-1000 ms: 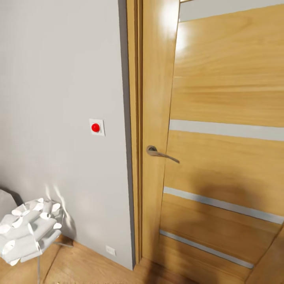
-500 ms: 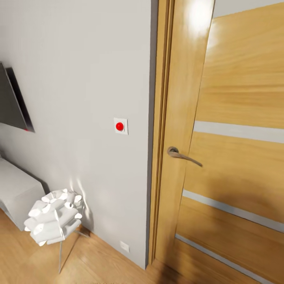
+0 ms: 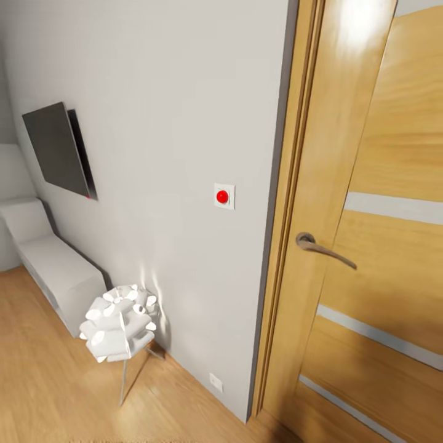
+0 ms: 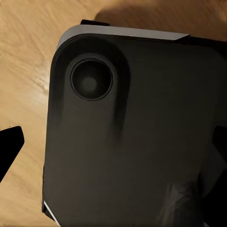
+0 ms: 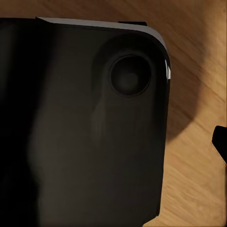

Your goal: Attach the digital camera to the camera tripod in the bedroom.

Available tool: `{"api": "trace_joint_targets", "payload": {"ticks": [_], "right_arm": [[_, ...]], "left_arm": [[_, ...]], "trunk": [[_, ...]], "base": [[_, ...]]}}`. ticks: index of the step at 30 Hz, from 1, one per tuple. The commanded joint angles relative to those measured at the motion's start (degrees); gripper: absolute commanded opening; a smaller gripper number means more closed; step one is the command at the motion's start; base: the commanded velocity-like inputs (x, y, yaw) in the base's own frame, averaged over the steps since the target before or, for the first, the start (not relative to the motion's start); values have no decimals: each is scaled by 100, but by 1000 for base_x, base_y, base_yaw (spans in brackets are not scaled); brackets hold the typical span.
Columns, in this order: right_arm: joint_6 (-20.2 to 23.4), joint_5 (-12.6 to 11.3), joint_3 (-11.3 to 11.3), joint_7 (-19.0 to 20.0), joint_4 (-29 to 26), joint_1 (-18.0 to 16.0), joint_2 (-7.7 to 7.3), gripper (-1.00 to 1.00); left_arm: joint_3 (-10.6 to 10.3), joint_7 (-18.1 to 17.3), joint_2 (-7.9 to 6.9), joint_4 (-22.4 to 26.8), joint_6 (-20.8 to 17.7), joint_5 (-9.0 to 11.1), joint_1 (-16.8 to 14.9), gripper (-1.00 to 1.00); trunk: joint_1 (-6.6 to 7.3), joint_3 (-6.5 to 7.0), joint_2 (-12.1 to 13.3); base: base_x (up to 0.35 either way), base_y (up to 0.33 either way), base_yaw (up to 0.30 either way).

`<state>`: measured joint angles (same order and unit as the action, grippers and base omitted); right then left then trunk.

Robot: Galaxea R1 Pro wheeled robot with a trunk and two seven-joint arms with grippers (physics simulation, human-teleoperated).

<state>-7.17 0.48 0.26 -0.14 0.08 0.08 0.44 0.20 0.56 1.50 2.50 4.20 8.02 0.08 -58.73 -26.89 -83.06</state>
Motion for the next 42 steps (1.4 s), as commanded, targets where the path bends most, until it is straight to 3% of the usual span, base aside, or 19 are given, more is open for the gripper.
{"api": "trace_joint_targets", "payload": {"ticks": [1, 42], "right_arm": [[-21, 5, 3, -2, 1, 1, 0, 100], [-21, -1, 7, -3, 1, 1, -1, 100]], "left_arm": [[-2, 6, 1, 5, 10, 45, 1, 100], [-2, 2, 6, 5, 8, 49, 1, 100]], "trunk": [[0, -3, -2], [0, -3, -2]], "base": [[0, 0, 300], [0, 0, 300]]}}
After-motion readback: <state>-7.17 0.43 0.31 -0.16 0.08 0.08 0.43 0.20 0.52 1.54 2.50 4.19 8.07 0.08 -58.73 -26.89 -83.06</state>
